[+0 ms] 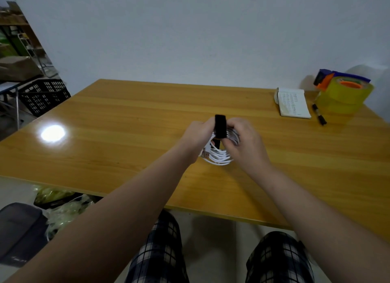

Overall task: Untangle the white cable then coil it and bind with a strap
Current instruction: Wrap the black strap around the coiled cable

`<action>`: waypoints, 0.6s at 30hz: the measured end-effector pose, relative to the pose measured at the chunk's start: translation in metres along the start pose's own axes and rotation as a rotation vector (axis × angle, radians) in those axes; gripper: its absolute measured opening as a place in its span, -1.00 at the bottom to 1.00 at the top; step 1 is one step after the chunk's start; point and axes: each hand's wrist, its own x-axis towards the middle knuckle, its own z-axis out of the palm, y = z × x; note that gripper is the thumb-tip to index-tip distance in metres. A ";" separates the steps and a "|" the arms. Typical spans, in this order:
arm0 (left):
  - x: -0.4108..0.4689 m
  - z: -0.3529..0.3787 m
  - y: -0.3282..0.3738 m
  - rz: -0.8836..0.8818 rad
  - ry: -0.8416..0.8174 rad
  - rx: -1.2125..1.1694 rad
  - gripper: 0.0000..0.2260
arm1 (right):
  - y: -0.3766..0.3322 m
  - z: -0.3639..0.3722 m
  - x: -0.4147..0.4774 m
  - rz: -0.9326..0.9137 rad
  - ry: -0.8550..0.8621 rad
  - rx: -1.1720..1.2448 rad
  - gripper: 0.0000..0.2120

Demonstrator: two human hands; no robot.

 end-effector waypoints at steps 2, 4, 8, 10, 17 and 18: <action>0.000 -0.001 -0.001 -0.014 -0.021 -0.017 -0.67 | 0.001 0.000 0.000 -0.010 -0.005 -0.019 -0.80; 0.000 -0.002 -0.003 0.010 -0.017 -0.043 -0.69 | 0.000 -0.001 0.002 0.003 -0.010 0.016 -0.82; 0.000 0.002 -0.011 0.109 0.045 -0.242 -0.80 | -0.003 -0.003 0.004 0.082 -0.062 0.212 -0.80; 0.000 0.004 -0.016 0.137 0.043 -0.328 -0.89 | -0.003 -0.004 0.004 0.129 -0.093 0.269 -0.78; 0.001 0.005 -0.013 0.191 0.018 -0.341 -0.92 | -0.002 -0.004 0.002 0.235 0.041 0.459 -0.88; 0.003 0.005 -0.014 0.186 0.023 -0.309 -0.90 | -0.003 -0.005 0.004 0.255 0.059 0.505 -0.87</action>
